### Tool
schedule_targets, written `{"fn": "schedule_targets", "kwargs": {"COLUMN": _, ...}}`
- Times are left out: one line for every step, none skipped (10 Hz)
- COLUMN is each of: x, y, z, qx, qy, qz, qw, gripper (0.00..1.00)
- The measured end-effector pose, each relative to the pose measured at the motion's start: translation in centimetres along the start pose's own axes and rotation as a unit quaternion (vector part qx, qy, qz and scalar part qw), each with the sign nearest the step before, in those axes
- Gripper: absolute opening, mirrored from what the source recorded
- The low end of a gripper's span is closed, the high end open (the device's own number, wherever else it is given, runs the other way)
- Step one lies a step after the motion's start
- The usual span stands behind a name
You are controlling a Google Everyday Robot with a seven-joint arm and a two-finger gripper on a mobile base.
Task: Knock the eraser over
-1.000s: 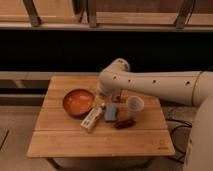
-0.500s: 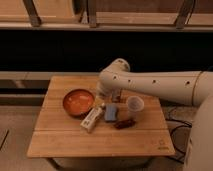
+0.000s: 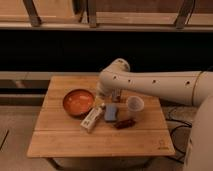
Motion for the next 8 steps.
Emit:
{"fn": "schedule_targets", "kwargs": {"x": 0.0, "y": 0.0, "z": 0.0, "qx": 0.0, "qy": 0.0, "qz": 0.0, "qw": 1.0, "gripper": 0.8}}
{"fn": "schedule_targets", "kwargs": {"x": 0.0, "y": 0.0, "z": 0.0, "qx": 0.0, "qy": 0.0, "qz": 0.0, "qw": 1.0, "gripper": 0.8}}
{"fn": "schedule_targets", "kwargs": {"x": 0.0, "y": 0.0, "z": 0.0, "qx": 0.0, "qy": 0.0, "qz": -0.001, "qw": 1.0, "gripper": 0.8}}
{"fn": "schedule_targets", "kwargs": {"x": 0.2, "y": 0.3, "z": 0.5, "qx": -0.007, "qy": 0.002, "qz": -0.005, "qw": 1.0, "gripper": 0.8}}
{"fn": "schedule_targets", "kwargs": {"x": 0.7, "y": 0.9, "z": 1.5, "qx": -0.022, "qy": 0.008, "qz": -0.005, "qw": 0.9997, "gripper": 0.8}}
{"fn": "schedule_targets", "kwargs": {"x": 1.1, "y": 1.5, "z": 2.4, "qx": -0.036, "qy": 0.014, "qz": -0.003, "qw": 0.9993, "gripper": 0.8}}
{"fn": "schedule_targets", "kwargs": {"x": 1.8, "y": 1.8, "z": 3.3, "qx": -0.05, "qy": 0.021, "qz": 0.003, "qw": 0.9985, "gripper": 0.8}}
{"fn": "schedule_targets", "kwargs": {"x": 2.3, "y": 1.8, "z": 3.9, "qx": -0.056, "qy": 0.028, "qz": 0.008, "qw": 0.998, "gripper": 0.8}}
